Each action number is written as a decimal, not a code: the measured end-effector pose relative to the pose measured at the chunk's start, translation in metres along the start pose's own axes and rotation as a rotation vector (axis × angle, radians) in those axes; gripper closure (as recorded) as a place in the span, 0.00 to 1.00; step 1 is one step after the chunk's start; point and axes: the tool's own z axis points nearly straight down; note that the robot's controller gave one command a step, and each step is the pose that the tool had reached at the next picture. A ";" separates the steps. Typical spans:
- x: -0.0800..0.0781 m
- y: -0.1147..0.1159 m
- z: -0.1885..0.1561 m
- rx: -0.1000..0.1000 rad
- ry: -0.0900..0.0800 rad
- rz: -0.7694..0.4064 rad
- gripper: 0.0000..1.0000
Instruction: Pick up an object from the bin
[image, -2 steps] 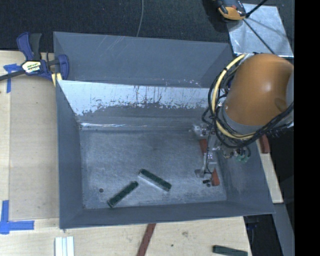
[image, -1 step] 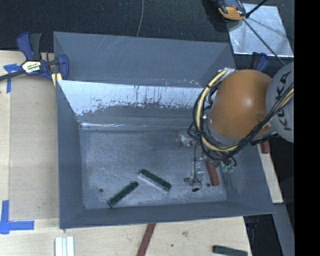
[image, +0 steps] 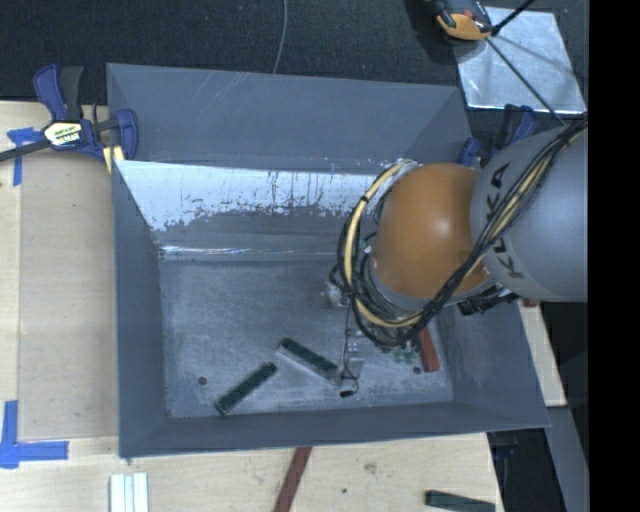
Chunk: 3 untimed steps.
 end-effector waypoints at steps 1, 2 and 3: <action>0.001 0.013 0.030 0.000 0.001 0.040 0.00; -0.025 0.009 0.081 0.001 -0.004 -0.558 1.00; -0.025 0.009 0.081 0.001 -0.004 -0.557 1.00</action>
Offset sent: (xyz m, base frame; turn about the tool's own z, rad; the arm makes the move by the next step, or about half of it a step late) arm 0.0229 0.0088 -0.0839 -0.5613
